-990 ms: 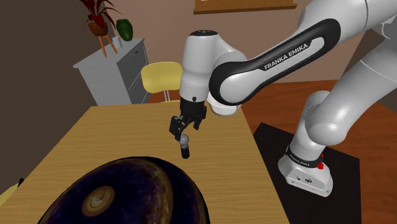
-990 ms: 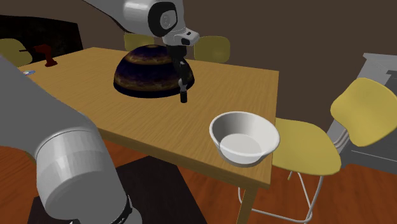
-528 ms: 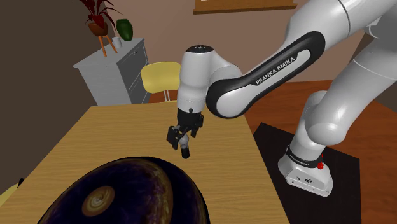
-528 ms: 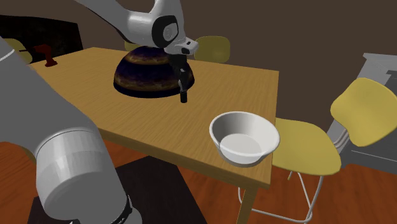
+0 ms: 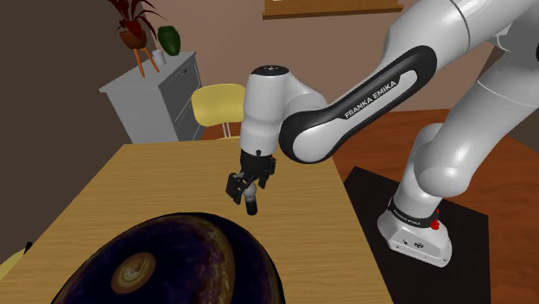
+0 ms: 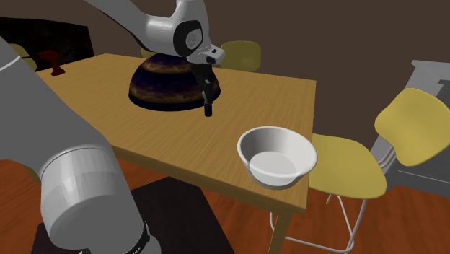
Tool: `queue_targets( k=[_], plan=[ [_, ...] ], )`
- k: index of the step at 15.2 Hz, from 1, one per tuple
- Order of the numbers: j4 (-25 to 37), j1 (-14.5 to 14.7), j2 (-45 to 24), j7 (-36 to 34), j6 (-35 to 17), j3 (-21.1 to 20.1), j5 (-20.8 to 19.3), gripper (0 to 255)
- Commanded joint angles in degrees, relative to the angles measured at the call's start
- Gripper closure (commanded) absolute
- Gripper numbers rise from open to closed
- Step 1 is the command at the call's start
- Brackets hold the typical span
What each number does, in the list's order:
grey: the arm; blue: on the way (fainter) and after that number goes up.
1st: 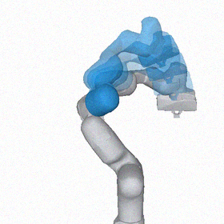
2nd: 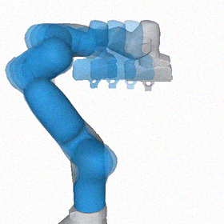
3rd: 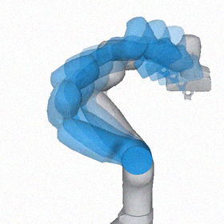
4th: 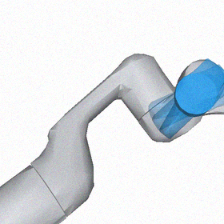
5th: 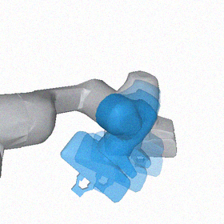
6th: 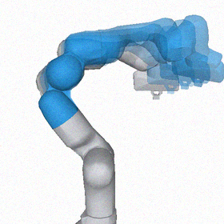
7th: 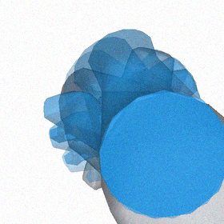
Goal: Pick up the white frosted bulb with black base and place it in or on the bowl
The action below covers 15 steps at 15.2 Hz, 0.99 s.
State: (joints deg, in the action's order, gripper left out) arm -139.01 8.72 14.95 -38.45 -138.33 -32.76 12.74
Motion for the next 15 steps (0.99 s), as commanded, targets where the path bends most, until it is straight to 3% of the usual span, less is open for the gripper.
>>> queue_targets(
  k=[1, 10, 15],
  plan=[
    [0.0, 0.0, 0.0, 0.0, 0.0, 0.0, 0.0, 255],
    [0.0, 0.0, 0.0, 0.0, 0.0, 0.0, 0.0, 255],
    [2.3, 0.2, 2.1, 0.5, 4.3, 0.9, 0.6, 255]
  ],
)
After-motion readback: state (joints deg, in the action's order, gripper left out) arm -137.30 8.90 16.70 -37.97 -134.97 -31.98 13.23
